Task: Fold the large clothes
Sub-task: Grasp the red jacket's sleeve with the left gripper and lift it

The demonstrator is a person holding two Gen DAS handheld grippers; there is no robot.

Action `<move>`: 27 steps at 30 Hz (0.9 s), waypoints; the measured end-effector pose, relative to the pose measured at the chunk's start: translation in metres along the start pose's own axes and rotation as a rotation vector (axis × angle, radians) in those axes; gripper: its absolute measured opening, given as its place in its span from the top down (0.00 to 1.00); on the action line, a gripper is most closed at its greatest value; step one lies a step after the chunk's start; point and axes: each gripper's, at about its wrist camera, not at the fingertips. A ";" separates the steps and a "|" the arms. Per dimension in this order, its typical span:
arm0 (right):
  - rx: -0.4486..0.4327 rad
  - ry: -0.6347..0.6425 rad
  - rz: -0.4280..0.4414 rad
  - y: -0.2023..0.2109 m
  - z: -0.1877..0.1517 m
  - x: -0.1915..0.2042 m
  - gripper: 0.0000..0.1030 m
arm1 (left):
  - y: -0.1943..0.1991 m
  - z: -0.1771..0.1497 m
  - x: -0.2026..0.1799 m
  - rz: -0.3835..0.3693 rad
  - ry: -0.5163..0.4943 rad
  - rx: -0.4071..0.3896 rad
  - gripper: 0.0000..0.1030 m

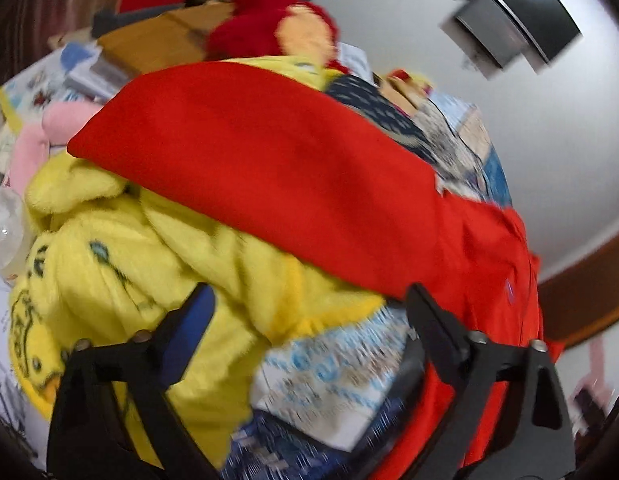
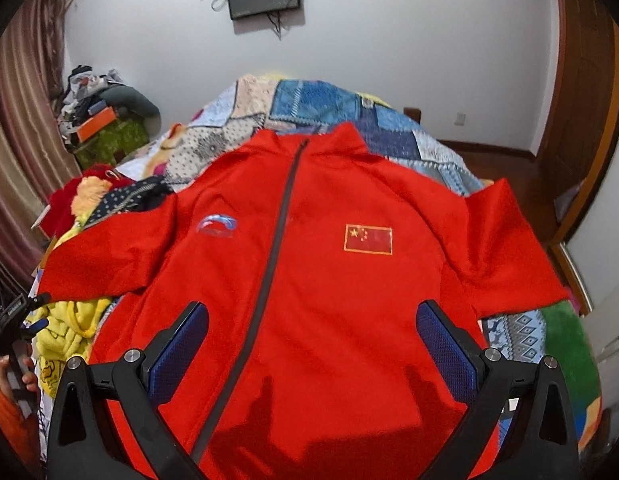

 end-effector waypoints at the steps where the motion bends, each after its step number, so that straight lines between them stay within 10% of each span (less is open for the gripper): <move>1: 0.009 -0.002 -0.004 -0.006 0.000 -0.001 0.00 | -0.004 0.007 0.008 -0.001 0.021 -0.006 0.15; 14: 0.030 0.008 -0.012 -0.008 -0.006 0.001 0.00 | -0.027 0.056 0.029 0.208 0.025 -0.124 0.89; 21: 0.006 -0.015 0.013 0.007 -0.007 -0.007 0.00 | 0.019 0.053 -0.052 0.325 -0.241 -0.273 0.95; 27: -0.021 -0.054 0.055 0.019 -0.006 -0.021 0.00 | 0.054 0.053 -0.152 0.225 -0.452 -0.383 0.96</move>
Point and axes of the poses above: each gripper's, at about its wrist camera, not at the fingertips, and y roughly against the way its jaws point, x to its left, z to its top, and after that the axes turned 4 degrees about y, right-handed
